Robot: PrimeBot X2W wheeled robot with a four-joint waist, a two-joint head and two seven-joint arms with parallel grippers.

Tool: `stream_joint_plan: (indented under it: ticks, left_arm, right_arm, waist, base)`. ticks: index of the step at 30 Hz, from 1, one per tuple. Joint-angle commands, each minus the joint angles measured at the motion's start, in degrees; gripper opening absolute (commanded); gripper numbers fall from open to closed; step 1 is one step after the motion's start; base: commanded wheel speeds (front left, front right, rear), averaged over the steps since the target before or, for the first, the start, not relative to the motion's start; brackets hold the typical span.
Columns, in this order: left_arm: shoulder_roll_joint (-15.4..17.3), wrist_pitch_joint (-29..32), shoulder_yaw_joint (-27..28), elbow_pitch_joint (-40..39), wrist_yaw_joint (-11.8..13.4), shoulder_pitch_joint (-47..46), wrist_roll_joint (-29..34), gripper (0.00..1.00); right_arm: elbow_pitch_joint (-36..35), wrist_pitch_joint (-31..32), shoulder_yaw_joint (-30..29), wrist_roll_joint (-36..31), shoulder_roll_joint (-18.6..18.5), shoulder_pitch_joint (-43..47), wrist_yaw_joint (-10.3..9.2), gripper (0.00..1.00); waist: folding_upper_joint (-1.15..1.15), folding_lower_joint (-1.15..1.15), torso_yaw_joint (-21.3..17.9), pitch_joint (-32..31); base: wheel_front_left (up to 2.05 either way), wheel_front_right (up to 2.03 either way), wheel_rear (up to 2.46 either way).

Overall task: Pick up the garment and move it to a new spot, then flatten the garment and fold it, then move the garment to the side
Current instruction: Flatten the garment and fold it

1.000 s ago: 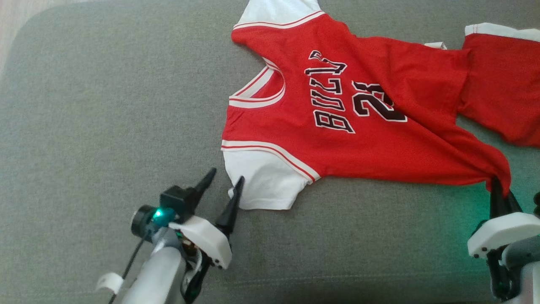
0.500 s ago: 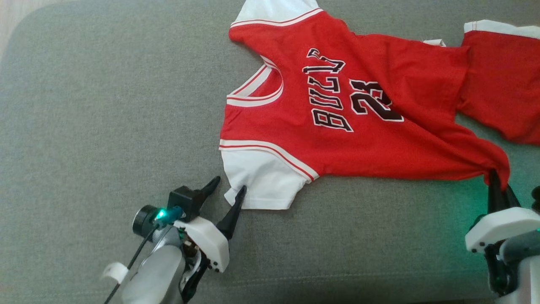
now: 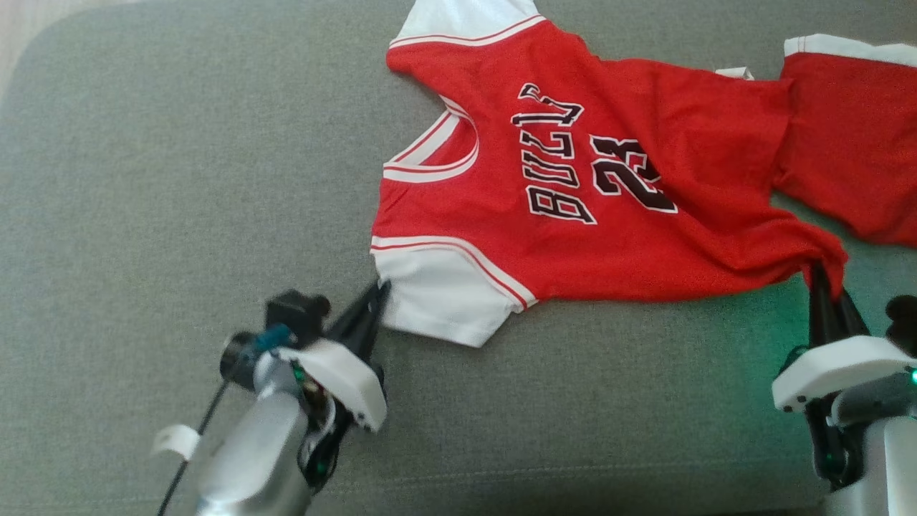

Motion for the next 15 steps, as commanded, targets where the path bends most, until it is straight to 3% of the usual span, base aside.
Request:
stream_joint_plan:
  ticks: [1, 8, 15]
  left_arm:
    - [0.5, -1.0, 3.6, -4.5, 0.0, -2.1, -1.4, 0.00]
    - [0.2, -1.2, 12.9, -21.9, -0.2, -1.7, -7.0, 0.00]
    - [0.3, -0.9, 16.6, -32.4, -0.1, -3.1, -10.1, 0.00]
  right_arm:
    - [-3.3, -1.2, 2.4, 1.0, -0.5, -2.4, 0.37, 0.00]
    - [-9.4, -1.6, 7.1, 3.1, -1.0, -7.0, 0.37, 0.00]
    - [-12.9, -2.0, 12.2, 5.7, -4.3, -15.1, 0.37, 0.00]
  waist:
    - [0.00, 0.00, 0.3, -0.5]
    - [0.00, 0.00, 0.9, -2.7]
    - [0.00, 0.00, 0.8, -5.4]
  base:
    - [0.00, 0.00, 0.00]
    - [0.00, 0.00, 0.00]
    - [0.00, 0.00, 0.00]
